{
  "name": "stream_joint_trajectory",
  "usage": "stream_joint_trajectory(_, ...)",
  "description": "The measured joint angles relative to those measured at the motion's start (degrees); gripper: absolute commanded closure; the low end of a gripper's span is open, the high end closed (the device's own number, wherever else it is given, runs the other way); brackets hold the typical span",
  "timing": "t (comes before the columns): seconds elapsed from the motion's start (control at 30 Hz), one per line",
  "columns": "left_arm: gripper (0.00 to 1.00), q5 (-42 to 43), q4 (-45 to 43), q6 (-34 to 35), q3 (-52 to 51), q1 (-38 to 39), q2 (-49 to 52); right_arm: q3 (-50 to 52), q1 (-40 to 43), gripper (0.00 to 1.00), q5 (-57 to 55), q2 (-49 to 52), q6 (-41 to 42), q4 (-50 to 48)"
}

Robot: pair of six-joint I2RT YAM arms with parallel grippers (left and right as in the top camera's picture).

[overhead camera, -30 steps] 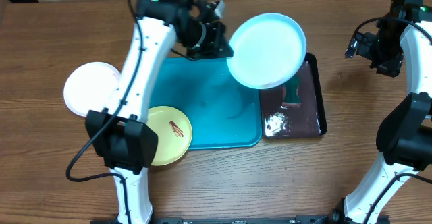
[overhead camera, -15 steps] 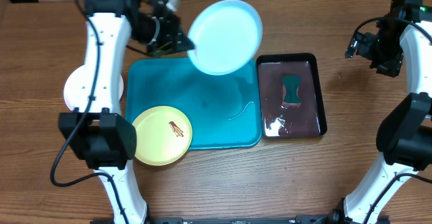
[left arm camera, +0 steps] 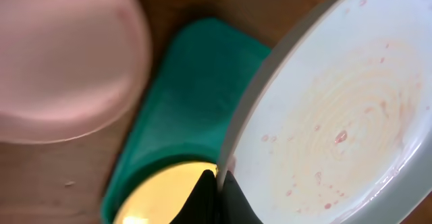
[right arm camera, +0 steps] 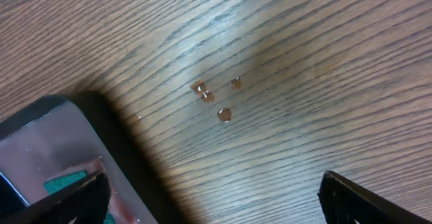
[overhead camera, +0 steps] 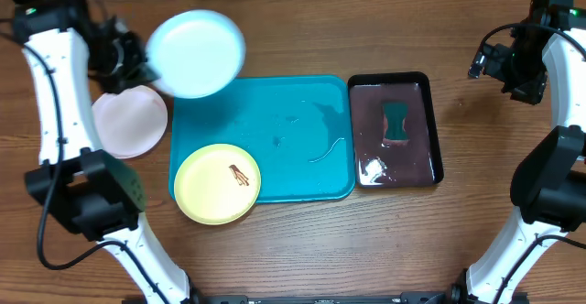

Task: Clean dirty plates on tray and stack at the side
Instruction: 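Carry the light-blue plate left and lower it onto the white plate, then open the left gripper to release the stacked light-blue plate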

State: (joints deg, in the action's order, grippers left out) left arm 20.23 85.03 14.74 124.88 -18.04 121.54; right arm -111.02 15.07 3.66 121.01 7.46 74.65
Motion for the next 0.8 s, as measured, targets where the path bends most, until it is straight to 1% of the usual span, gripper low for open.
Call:
stream_joint_trajectory(0.23,0.96,-12.1,-2.9,4.0,-6.8,-4.2,0.0,0.0,0.0,0.0,0.0,0.0,0.0,0.0)
stream_joint_trajectory(0.43,0.96,-21.8,-9.0,7.6,-13.3,-6.5,0.1,0.0,0.0,0.0,0.0,0.0,0.0,0.0)
stream_joint_trajectory(0.57,0.96,-24.5,-11.9,9.0,-16.8,-8.5,0.2,0.0,0.0,0.0,0.0,0.0,0.0,0.0)
stream_joint_trajectory(0.8,0.96,-25.6,-13.9,9.9,-17.6,-13.1,0.2,0.0,0.0,0.0,0.0,0.0,0.0,0.0)
